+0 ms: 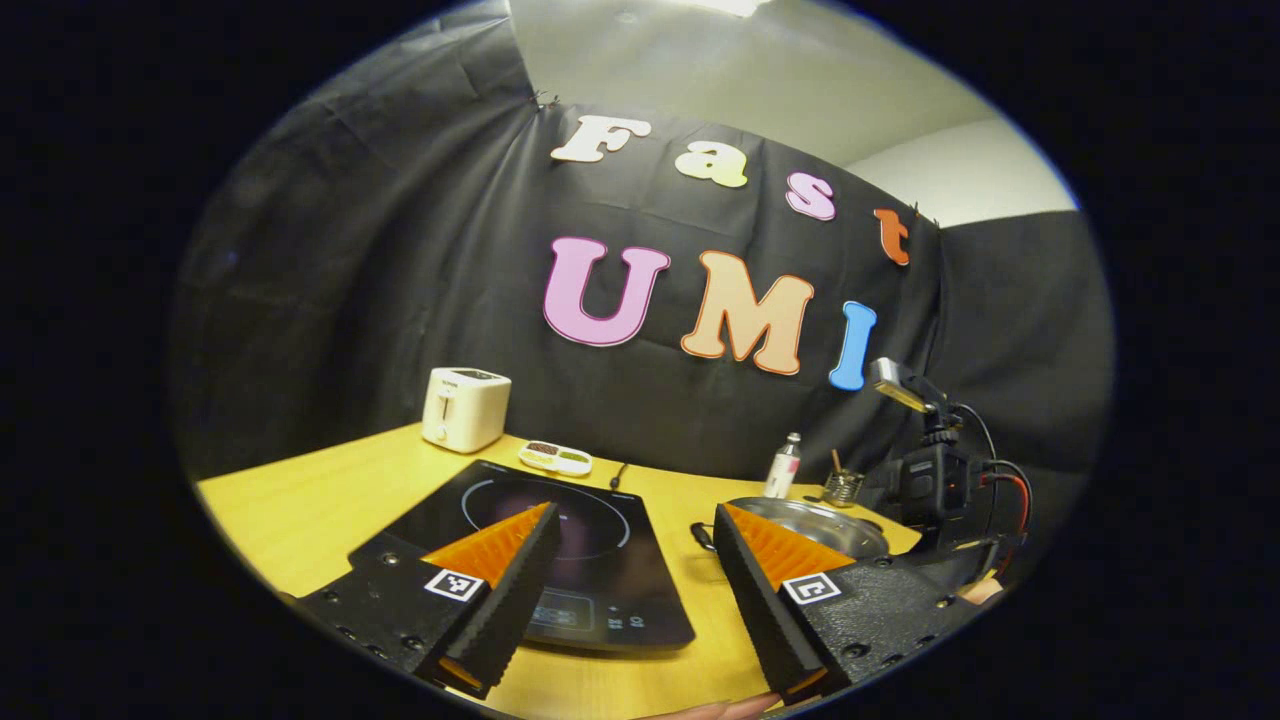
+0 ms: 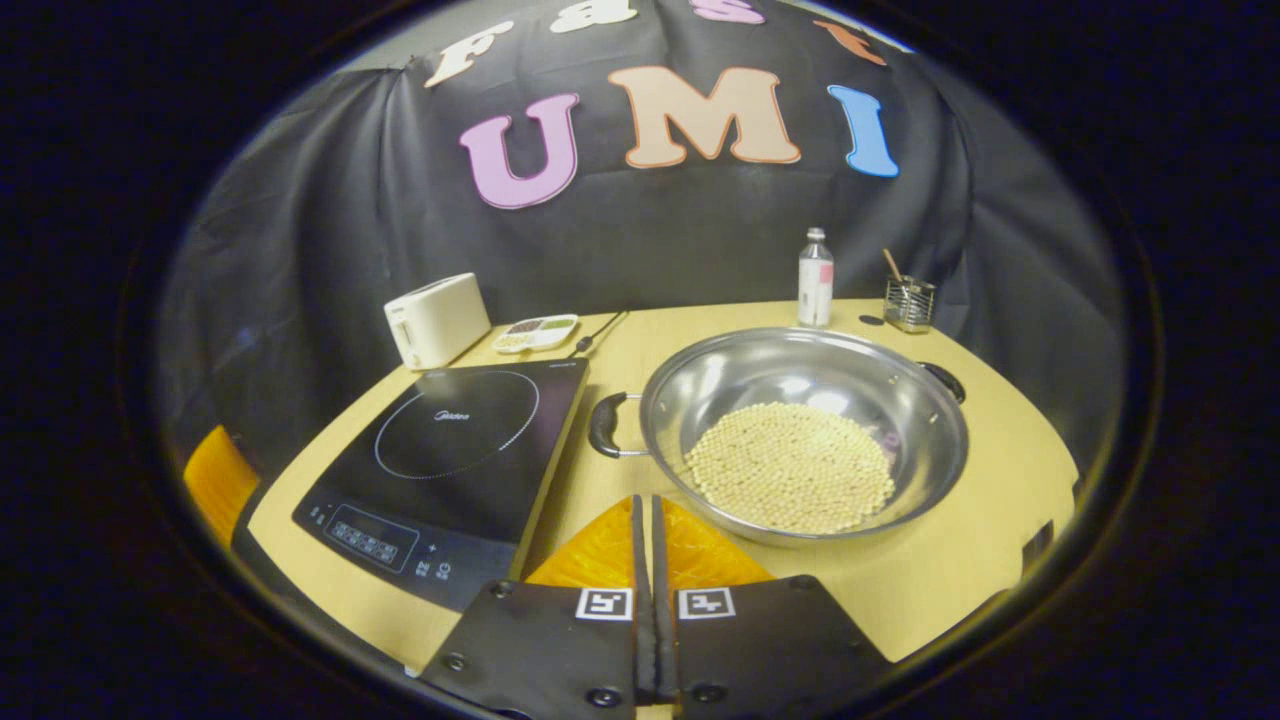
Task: First push the handle of the pot to place it horizontally, then grasp the pot with both hands and set it on the induction cooktop.
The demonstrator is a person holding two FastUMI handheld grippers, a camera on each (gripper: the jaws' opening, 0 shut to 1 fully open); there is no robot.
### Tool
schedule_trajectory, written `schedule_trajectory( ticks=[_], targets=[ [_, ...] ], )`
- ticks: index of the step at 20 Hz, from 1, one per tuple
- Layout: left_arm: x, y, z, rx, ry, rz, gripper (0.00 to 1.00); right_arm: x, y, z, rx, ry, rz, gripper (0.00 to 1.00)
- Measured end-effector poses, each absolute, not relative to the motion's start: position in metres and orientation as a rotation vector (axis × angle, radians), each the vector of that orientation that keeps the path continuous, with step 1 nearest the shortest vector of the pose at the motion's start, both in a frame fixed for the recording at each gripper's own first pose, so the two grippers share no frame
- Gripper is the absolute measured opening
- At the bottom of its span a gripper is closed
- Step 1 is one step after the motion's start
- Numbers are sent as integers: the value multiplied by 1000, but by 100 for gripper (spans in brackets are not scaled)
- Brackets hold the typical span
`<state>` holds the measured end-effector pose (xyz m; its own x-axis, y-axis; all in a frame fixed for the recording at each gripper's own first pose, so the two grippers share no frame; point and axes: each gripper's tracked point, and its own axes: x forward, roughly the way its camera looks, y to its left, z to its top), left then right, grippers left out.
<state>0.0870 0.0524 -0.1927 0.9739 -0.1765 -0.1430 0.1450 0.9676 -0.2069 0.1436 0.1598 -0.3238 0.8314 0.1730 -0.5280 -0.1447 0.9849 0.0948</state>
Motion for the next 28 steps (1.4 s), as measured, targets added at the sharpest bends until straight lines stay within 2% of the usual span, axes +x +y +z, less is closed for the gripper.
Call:
schedule_trajectory(
  ticks=[2,3,5,6,9,10,12,19,25,28],
  targets=[
    [84,48,-189,-211,168,-137,93,145,129,-307,26,520,162,0],
    [82,44,-184,-213,156,-130,93,146,113,-301,12,503,156,2],
    [80,31,-179,-203,132,-121,93,143,90,-289,9,483,168,14],
    [80,27,-184,-202,144,-111,93,145,77,-283,1,469,168,34],
    [86,-3,-193,-215,190,-124,93,154,30,-272,-83,434,129,48],
    [90,-9,-196,-216,201,-122,93,158,14,-269,-115,421,112,64],
    [103,-25,-204,-193,227,-122,93,170,-18,-261,-155,388,61,79],
    [157,-68,-223,-89,232,-134,93,225,-80,-275,-195,389,-18,80],
    [194,-85,-272,-45,370,-124,94,258,-87,-311,-50,493,20,82],
    [212,-85,-292,3,406,-99,94,281,-100,-324,-53,513,-13,82]
  ],
)
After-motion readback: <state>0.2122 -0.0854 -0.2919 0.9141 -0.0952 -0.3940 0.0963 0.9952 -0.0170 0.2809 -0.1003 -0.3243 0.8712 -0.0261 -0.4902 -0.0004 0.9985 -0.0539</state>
